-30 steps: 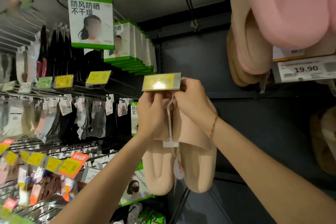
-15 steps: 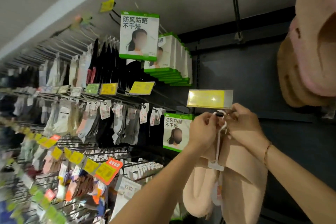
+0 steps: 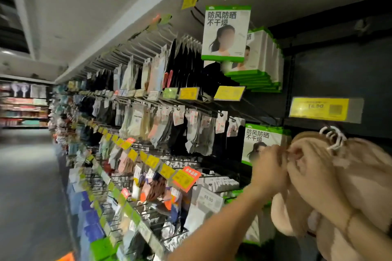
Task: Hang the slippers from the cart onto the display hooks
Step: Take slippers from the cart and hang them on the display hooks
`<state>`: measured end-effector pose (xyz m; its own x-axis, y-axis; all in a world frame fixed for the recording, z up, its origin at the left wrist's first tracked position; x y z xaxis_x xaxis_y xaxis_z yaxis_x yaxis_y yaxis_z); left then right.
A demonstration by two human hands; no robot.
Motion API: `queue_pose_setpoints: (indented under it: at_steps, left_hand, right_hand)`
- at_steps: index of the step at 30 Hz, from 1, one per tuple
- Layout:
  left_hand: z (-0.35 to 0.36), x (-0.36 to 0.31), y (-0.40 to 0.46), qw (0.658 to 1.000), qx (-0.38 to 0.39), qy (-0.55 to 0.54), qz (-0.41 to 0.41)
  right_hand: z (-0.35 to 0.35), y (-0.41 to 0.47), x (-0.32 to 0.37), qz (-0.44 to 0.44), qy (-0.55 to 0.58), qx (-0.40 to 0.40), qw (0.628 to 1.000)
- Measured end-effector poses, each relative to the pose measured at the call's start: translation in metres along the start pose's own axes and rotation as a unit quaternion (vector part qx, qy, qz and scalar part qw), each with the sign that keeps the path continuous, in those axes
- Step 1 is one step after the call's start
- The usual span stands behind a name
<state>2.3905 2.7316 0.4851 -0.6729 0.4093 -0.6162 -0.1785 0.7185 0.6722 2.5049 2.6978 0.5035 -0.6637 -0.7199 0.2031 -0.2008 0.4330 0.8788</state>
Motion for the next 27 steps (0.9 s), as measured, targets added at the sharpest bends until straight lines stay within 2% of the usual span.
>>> queue_pose_setpoints:
  at_steps: [5,12,16,20,24,27]
  left_hand:
    - [-0.095,0.056,-0.077,0.986,-0.006,0.148,-0.079]
    - [-0.221,0.160,-0.240,0.924,0.036,0.301,-0.233]
    - [-0.272,0.220,-0.351,0.884,0.053,0.320,-0.336]
    - [-0.290,0.277,-0.457,0.839,0.082,0.313,-0.437]
    - [-0.291,0.336,-0.549,0.793,0.105,0.291,-0.524]
    - [-0.285,0.387,-0.613,0.770,0.120,0.289,-0.556]
  right_hand:
    - [0.054,-0.035,0.087,0.015,0.082,0.187,0.979]
    - [0.151,-0.150,0.235,-0.065,0.168,0.371,0.911]
    - [0.207,-0.245,0.302,-0.103,0.189,0.473,0.855]
    - [0.256,-0.339,0.342,-0.108,0.219,0.545,0.802]
    - [0.310,-0.434,0.358,-0.093,0.219,0.622,0.746]
    - [0.354,-0.500,0.354,-0.075,0.209,0.664,0.714]
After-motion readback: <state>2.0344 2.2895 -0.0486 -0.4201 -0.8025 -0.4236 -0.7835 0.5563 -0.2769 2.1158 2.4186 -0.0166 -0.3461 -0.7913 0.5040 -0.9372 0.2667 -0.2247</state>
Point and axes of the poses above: each hand's wrist, its own y-axis towards the middle knuckle, its own z-axis out of the palm, x = y × z, the point moved 2 cm from there along y, towards the middle knuckle, and after that the axes turned 6 degrees about -z, right-handed, at the moved point
